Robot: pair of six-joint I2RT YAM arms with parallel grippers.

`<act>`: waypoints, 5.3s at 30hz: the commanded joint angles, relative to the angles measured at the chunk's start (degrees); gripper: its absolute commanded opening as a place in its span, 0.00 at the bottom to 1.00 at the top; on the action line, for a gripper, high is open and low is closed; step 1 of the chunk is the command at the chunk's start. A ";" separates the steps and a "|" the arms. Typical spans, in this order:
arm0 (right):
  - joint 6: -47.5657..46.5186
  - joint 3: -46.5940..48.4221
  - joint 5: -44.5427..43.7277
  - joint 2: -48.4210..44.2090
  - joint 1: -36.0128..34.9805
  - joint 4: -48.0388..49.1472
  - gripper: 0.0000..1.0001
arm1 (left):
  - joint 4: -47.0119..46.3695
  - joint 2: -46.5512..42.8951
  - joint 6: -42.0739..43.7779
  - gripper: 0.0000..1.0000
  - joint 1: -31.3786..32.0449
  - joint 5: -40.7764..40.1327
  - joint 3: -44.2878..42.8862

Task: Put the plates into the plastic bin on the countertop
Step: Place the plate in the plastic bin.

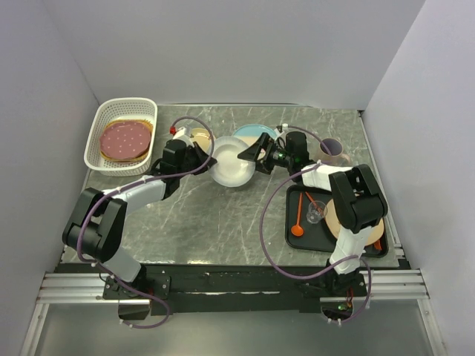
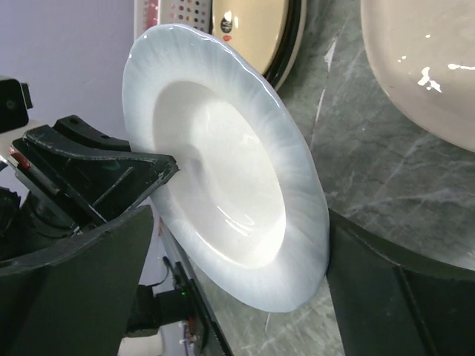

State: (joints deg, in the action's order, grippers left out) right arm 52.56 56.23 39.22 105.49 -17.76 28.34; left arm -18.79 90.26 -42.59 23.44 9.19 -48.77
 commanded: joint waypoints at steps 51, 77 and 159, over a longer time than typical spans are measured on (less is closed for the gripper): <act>-8.26 -0.42 -7.05 -3.89 -0.52 -9.35 1.00 | -3.10 -11.24 -2.67 0.01 -29.06 15.85 2.37; -10.19 -0.50 -8.64 -4.15 -0.79 -11.64 1.00 | -9.42 -10.98 -10.85 0.01 -38.91 18.67 6.32; -9.05 -0.33 -6.53 -3.01 -1.31 -10.15 1.00 | -13.03 2.20 -20.34 0.01 -54.20 12.26 1.49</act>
State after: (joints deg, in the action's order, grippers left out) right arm 43.59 55.86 31.64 103.92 -18.52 16.27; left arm -25.02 92.99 -61.04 -30.57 20.47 -43.03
